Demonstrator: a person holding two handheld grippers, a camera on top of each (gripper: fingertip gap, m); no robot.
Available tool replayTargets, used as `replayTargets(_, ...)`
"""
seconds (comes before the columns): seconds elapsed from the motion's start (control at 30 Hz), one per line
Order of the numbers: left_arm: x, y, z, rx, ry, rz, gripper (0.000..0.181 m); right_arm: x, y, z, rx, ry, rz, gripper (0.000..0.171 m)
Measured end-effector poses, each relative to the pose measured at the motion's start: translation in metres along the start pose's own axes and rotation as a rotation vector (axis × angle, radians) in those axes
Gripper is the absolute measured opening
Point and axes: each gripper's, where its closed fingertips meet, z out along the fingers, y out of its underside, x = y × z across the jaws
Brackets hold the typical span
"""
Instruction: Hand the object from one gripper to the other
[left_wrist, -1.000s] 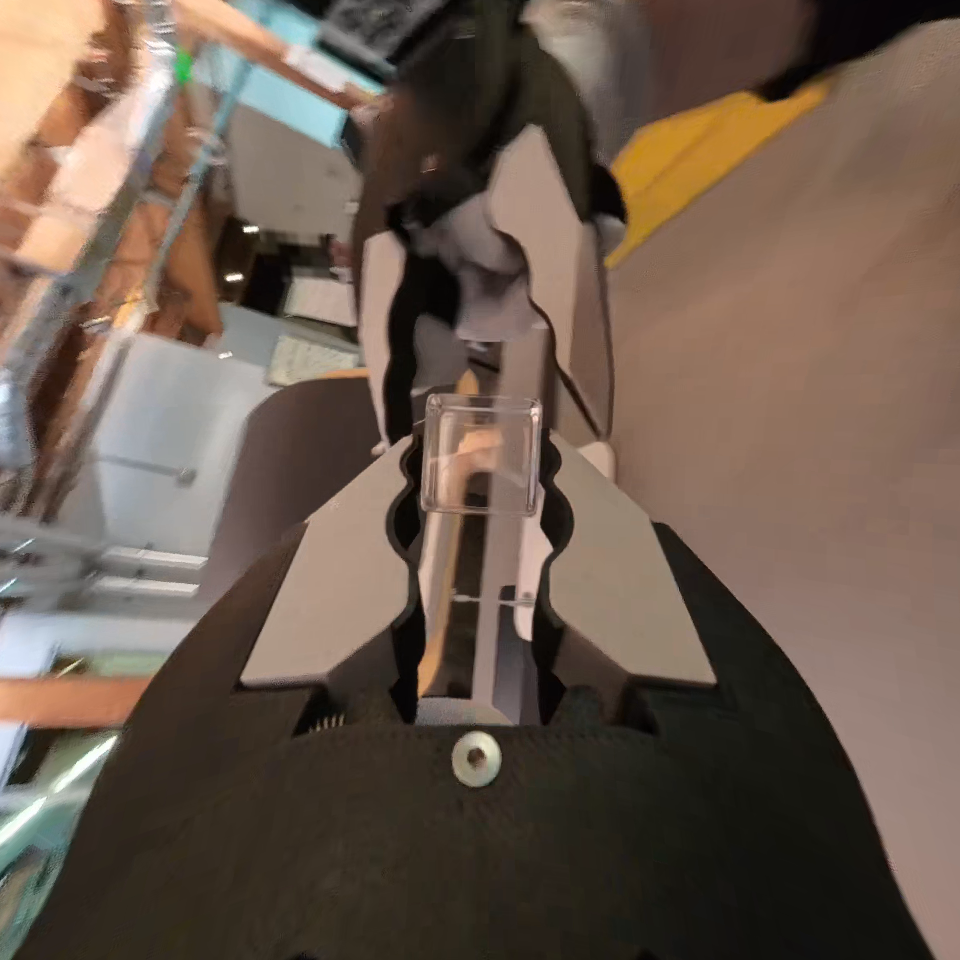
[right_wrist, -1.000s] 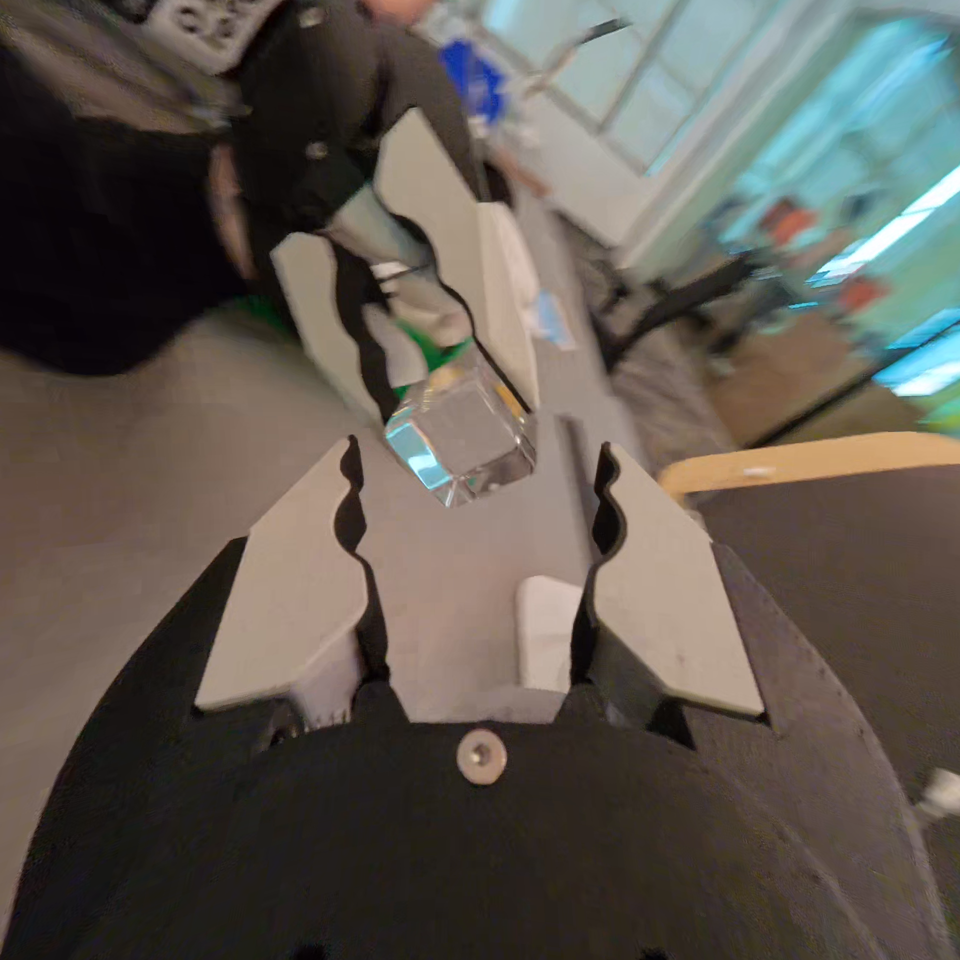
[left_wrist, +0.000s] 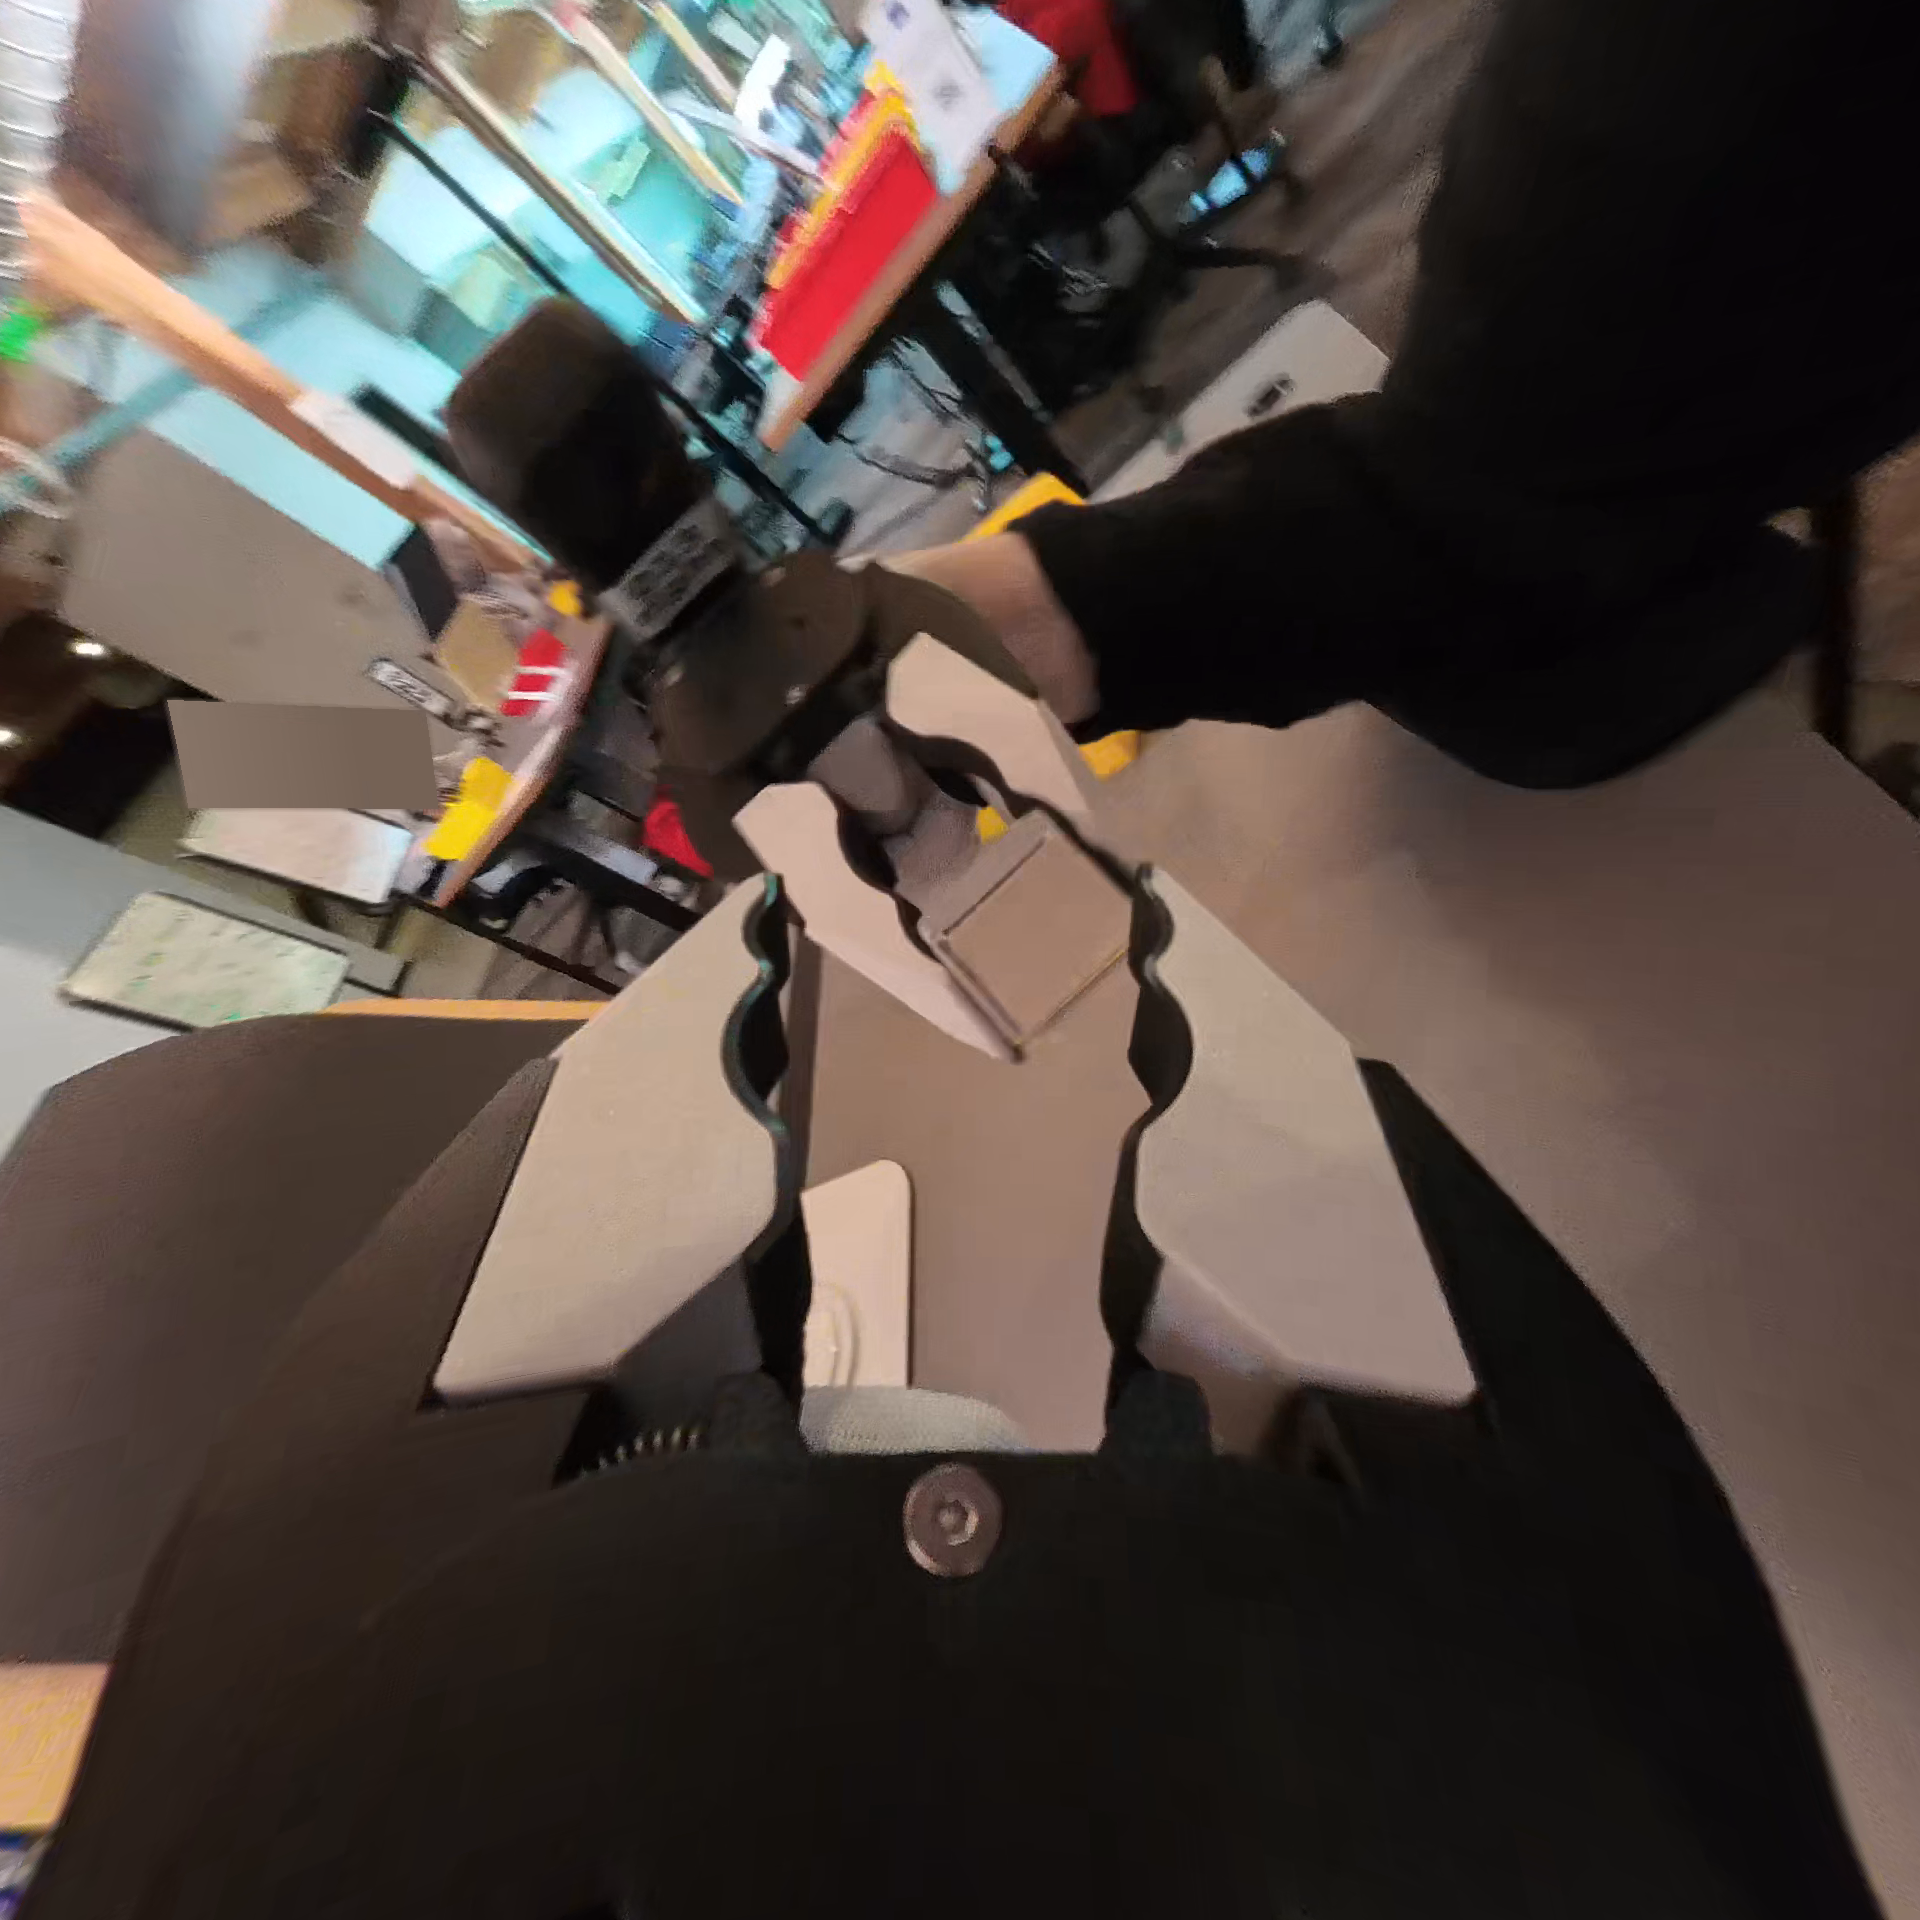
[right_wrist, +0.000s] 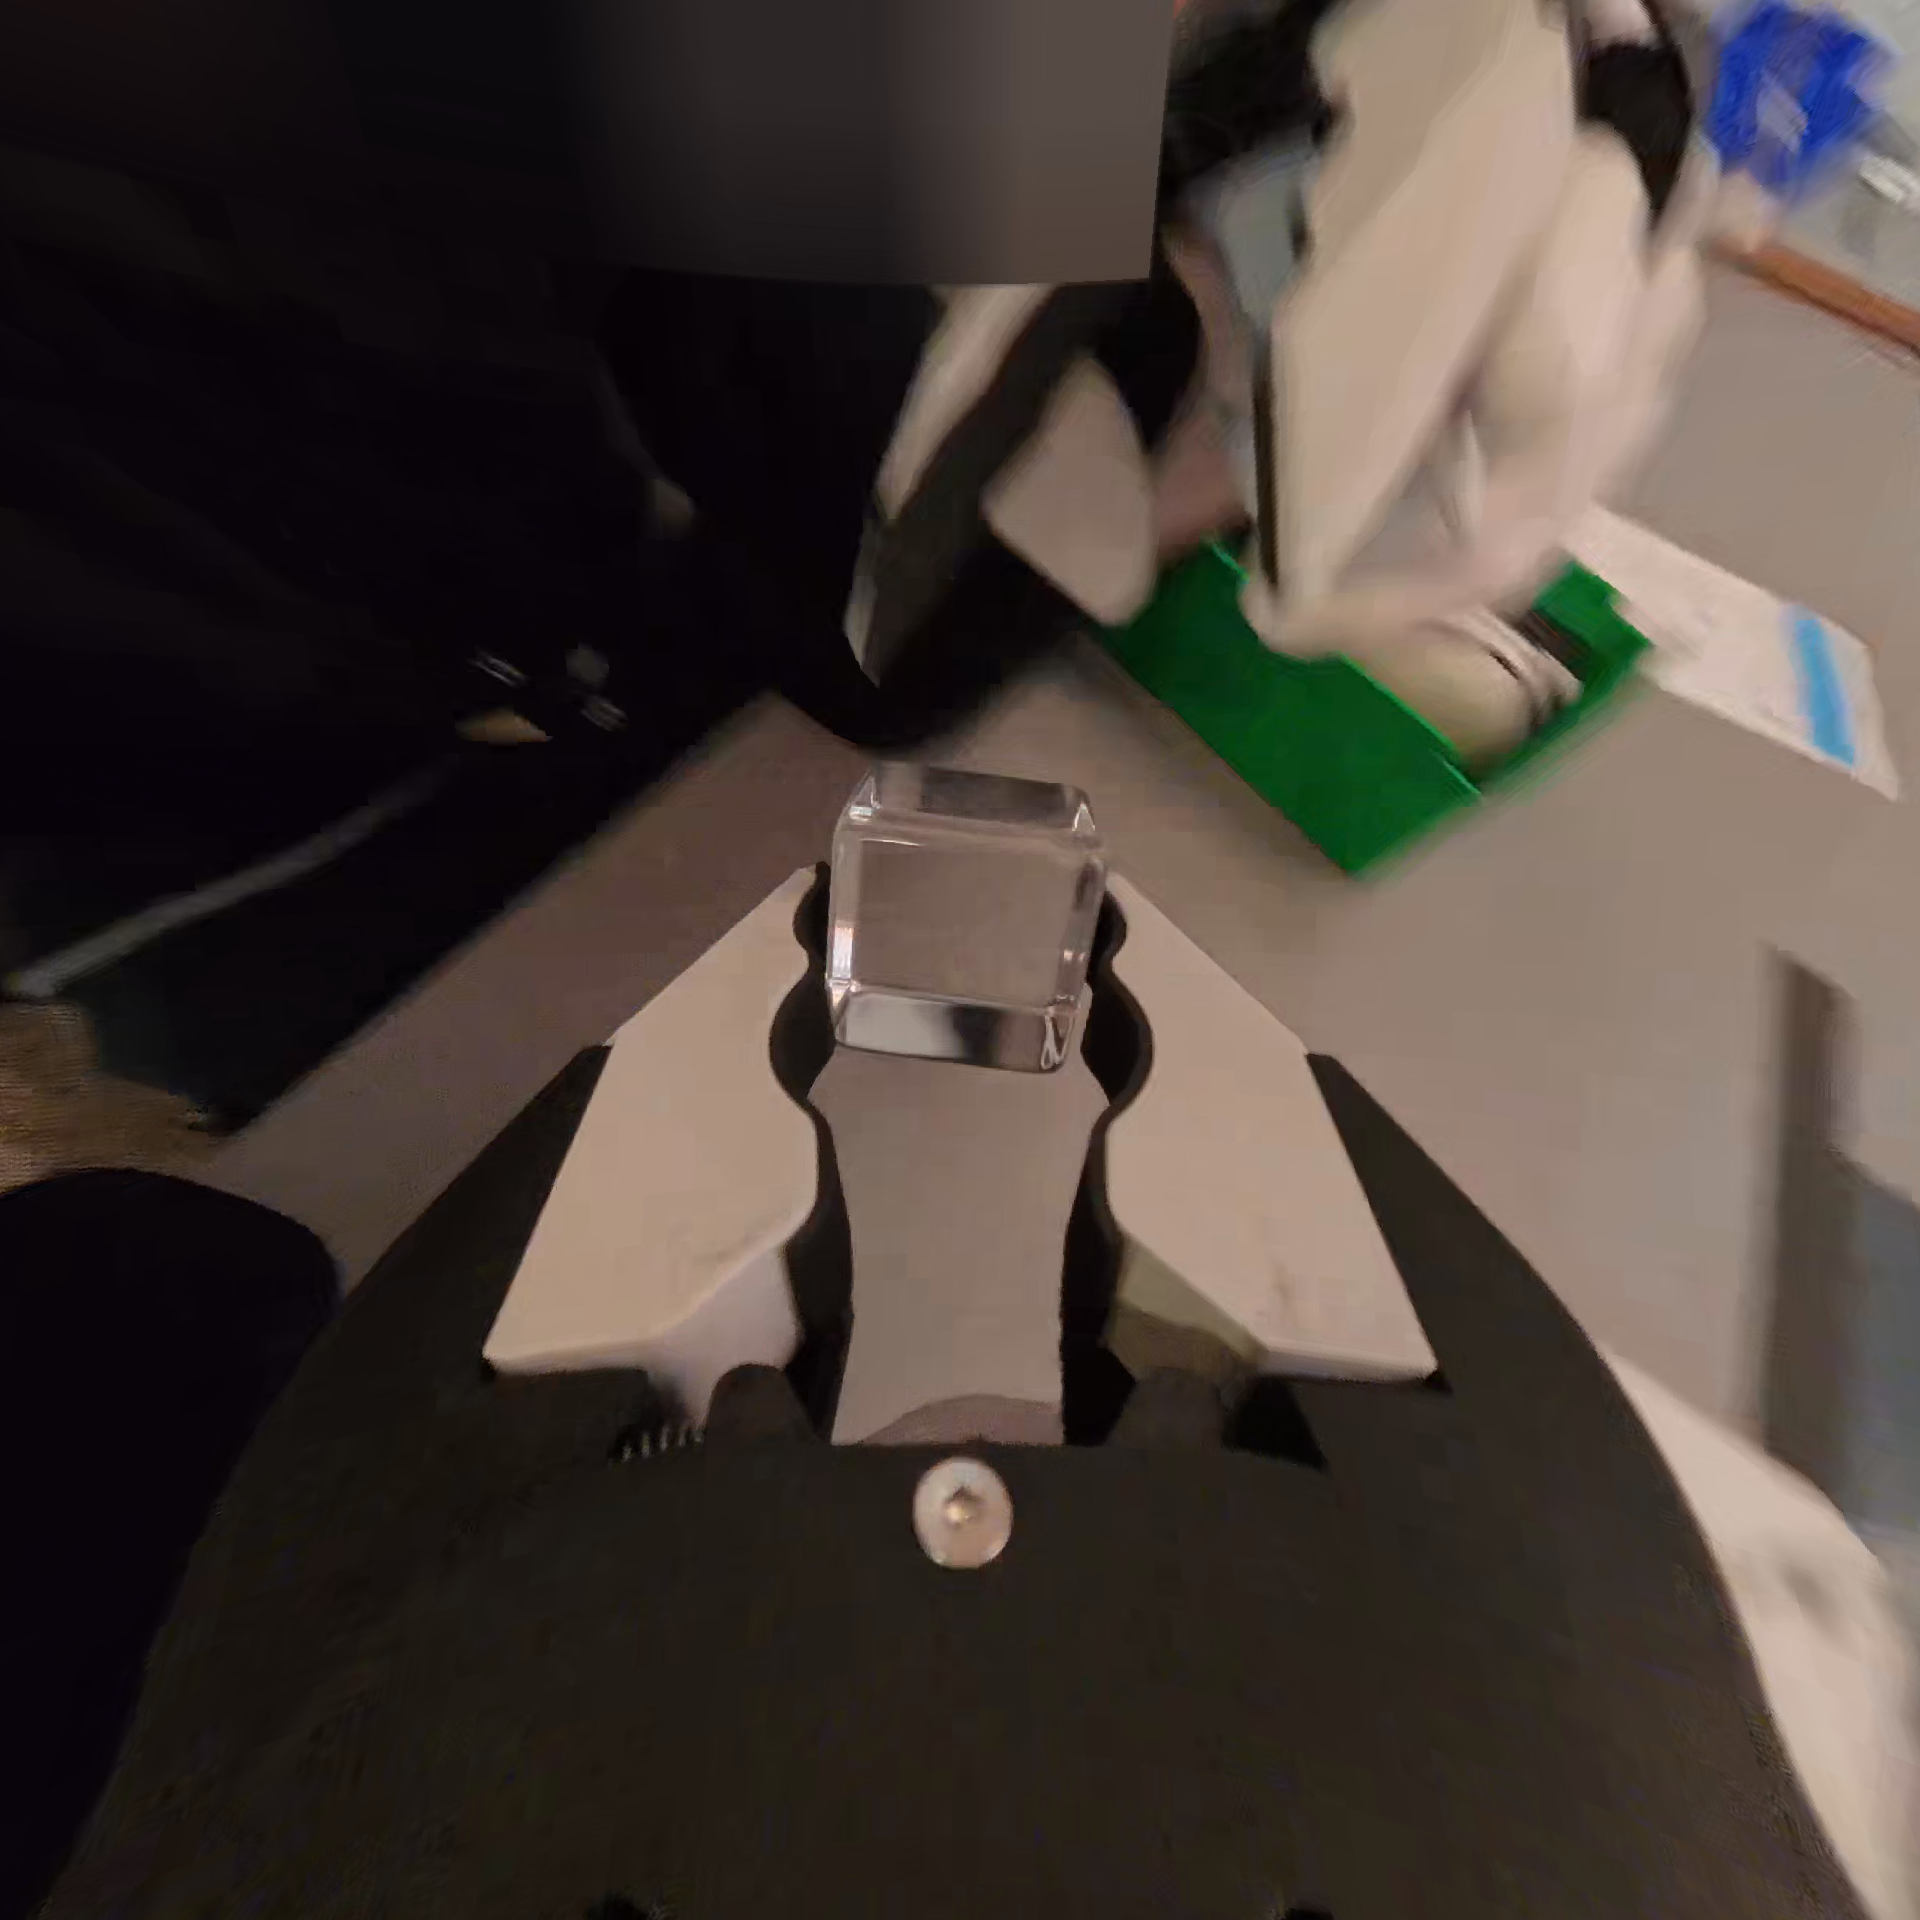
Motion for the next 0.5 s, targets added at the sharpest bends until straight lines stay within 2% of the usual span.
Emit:
replayTargets(0.07, -0.013, -0.002, -0.006, 0.04, -0.054, -0.024, 0.057, 0.027, 0.027, -0.035, -0.194, 0.256, 0.034, 0.043)
replayTargets(0.17, -0.023, 0.007, -0.007, 0.017, -0.093, -0.045, 0.055, 0.061, 0.072, -0.128, -0.443, 0.698, 0.181, 0.043)
replayTargets(0.27, -0.026, 0.026, 0.003, -0.062, -0.109, -0.04, 0.05, 0.042, 0.123, -0.23, -0.657, 1.017, 0.397, 0.043)
replayTargets(0.37, -0.02, 0.041, 0.016, -0.116, -0.088, -0.021, 0.048, -0.012, 0.161, -0.286, -0.721, 1.128, 0.629, 0.043)
replayTargets(0.43, -0.017, 0.044, 0.024, -0.113, -0.069, -0.034, 0.048, -0.048, 0.192, -0.308, -0.777, 1.145, 0.797, 0.043)
replayTargets(0.5, -0.014, 0.048, 0.03, -0.109, -0.052, -0.057, 0.046, -0.071, 0.218, -0.313, -0.759, 1.12, 0.933, 0.043)
